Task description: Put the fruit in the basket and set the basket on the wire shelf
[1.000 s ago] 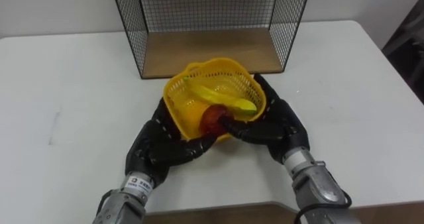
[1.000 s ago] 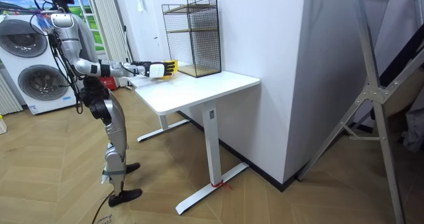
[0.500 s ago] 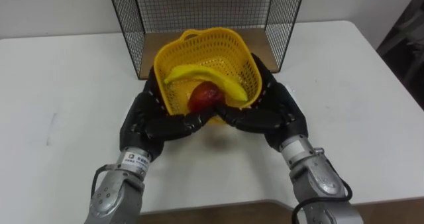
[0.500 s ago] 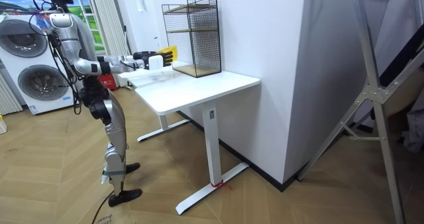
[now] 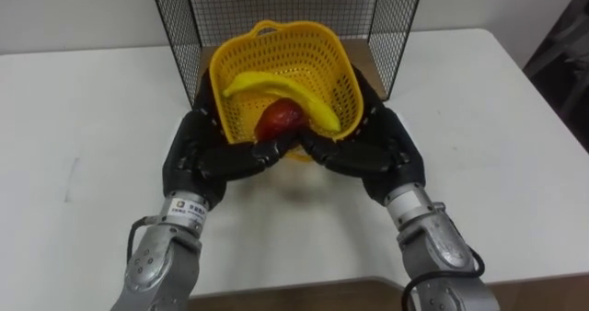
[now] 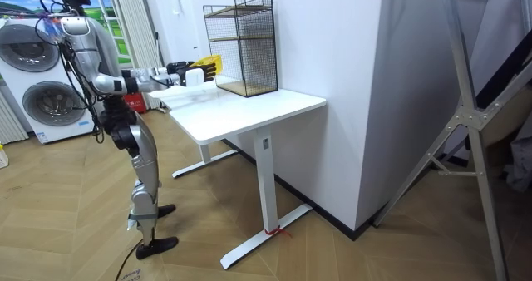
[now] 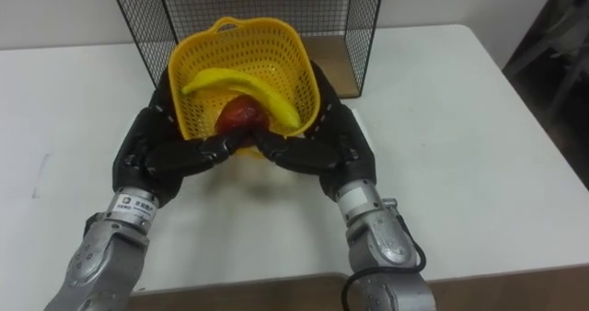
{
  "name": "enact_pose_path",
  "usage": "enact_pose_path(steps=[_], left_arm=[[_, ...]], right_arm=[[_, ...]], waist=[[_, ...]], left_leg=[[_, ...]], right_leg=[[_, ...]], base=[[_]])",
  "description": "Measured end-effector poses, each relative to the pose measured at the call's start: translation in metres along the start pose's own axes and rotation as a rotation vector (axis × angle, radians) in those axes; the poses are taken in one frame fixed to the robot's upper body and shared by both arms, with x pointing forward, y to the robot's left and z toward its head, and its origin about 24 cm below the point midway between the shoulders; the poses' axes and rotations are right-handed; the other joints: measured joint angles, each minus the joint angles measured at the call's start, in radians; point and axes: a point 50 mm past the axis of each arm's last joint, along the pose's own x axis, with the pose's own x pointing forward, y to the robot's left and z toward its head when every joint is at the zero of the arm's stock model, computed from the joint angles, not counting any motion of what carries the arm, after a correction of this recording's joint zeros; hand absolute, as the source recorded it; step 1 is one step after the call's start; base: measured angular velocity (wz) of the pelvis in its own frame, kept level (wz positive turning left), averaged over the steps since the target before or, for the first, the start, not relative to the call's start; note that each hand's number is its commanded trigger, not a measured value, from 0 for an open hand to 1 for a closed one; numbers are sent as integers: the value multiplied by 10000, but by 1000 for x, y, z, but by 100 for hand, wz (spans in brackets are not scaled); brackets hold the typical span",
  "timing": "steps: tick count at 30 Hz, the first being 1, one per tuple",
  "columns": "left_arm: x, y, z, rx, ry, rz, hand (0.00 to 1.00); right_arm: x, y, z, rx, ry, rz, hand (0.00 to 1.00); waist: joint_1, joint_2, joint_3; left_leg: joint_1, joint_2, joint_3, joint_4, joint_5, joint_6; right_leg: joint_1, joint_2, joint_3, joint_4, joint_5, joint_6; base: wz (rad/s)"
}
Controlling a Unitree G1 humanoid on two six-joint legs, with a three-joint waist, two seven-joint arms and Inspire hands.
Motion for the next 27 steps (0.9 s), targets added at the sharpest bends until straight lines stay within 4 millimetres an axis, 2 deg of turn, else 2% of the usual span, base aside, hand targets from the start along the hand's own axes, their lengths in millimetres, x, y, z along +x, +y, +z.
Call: enact_pose_path(steps=[10, 13, 16, 18, 21, 23, 25, 26, 27], left_arm=[[1, -3, 3, -130, -207, 87, 0], [1, -4, 3, -81, -210, 141, 0], [0, -2, 3, 57, -182, 172, 0], [0, -2, 2, 50, -180, 182, 0], [-1, -1, 1, 41, -149, 198, 0], [-1, -1, 1, 2, -130, 225, 0], [-2, 0, 0, 67, -102, 251, 0], [-2, 0, 0, 84, -97, 254, 0], [-2, 0, 1, 86, -106, 259, 0]], right_arm=[[0, 2, -1, -14, 17, 67, 0], [-1, 1, -2, 10, 50, 50, 0], [-4, 0, -7, 89, 263, -11, 0], [-6, -1, -8, 250, 286, -53, 0], [-8, -4, -15, 361, 584, -134, 0], [-8, -4, -16, 371, 627, -138, 0], [-9, -4, -16, 296, 643, -105, 0], [-9, -4, -16, 265, 626, -32, 0], [-9, -4, -16, 286, 631, -34, 0]], waist=[[7, -19, -7], [-11, -31, 0], [134, -72, 39], [271, -71, 48], [319, -109, 39], [477, -33, 44], [496, -91, 17], [491, -87, 19], [497, -89, -20]], left_leg=[[48, 14, 4, 109, -2, -1], [1, 81, 8, 351, -74, -32], [-184, 390, 2, 1167, -495, -164], [-804, 778, -95, 2490, -1080, -311], [-1298, 1102, -297, 3689, -1418, -497], [-1483, 1242, -290, 4135, -1362, -503], [-1563, 1221, -286, 4272, -1073, -493], [-1620, 1207, -273, 4229, -947, -491], [-1648, 1179, -271, 3972, -884, -497]], right_leg=[[70, 0, 6, 13, 0, 0], [79, 42, 32, 104, -4, -5], [-54, 258, 21, 609, -218, -151], [-551, 476, -55, 1630, -834, -347], [-947, 678, -99, 2680, -1494, -521], [-980, 758, -116, 2877, -1610, -643], [-990, 666, -19, 2904, -1602, -695], [-941, 649, -31, 2858, -1556, -782], [-939, 622, -71, 2824, -1523, -819]], base=[[0], [0], [-9], [-5], [12], [-2], [-6], [4], [12]])
